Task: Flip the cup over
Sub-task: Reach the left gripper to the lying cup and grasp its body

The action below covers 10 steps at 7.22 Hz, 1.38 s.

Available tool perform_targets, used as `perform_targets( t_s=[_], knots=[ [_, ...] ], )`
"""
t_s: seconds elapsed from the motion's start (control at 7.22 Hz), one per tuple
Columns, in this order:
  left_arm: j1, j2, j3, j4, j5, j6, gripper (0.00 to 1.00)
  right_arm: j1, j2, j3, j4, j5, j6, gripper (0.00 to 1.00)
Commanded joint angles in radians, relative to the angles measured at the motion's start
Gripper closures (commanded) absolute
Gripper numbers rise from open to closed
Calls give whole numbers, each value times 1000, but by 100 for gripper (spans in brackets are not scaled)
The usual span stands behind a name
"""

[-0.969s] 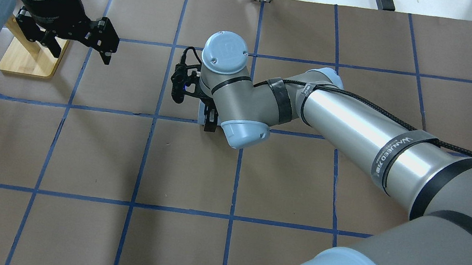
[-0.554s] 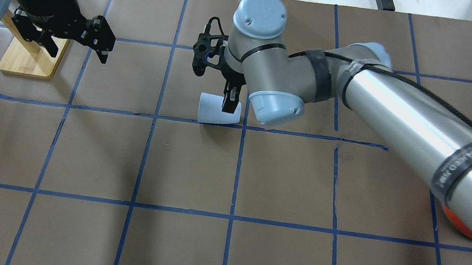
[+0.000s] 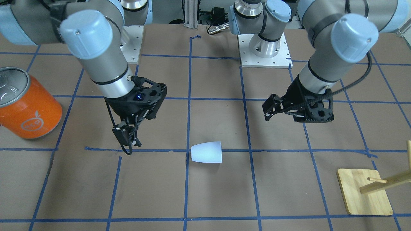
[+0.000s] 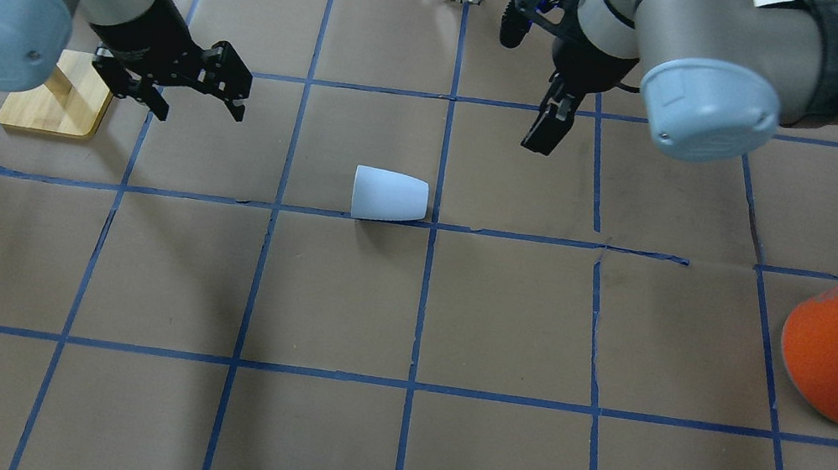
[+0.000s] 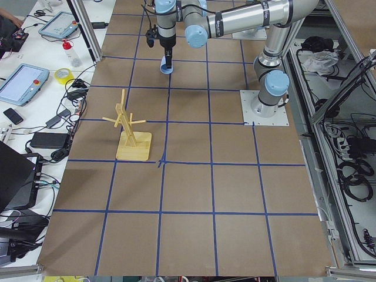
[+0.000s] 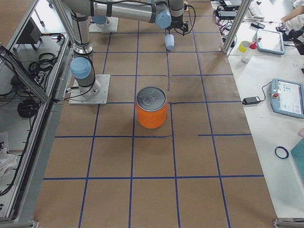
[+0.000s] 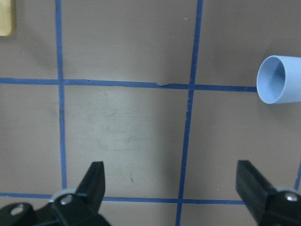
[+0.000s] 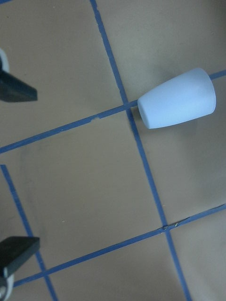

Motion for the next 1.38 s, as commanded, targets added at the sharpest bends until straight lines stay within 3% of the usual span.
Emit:
perform_targets(
  t_s=[0.0,0.42,0.69,0.83,1.25],
  knots=[
    [-4,-114,-59,198,-230,-8,0,-76,-108,1,51,-15,71,0],
    [-59,-217,-57,287,-310,-25,0,-87,-142,9,69,-91,199,0],
    [-114,-270,-56,296,-309,-65,0,-89,-150,7,71,-90,424,0],
    [-119,-291,-59,302,-311,-70,0,-91,-160,7,79,-98,434,0],
    [-134,-345,-56,323,-324,-70,0,-114,-223,6,195,-108,654,0]
  ],
)
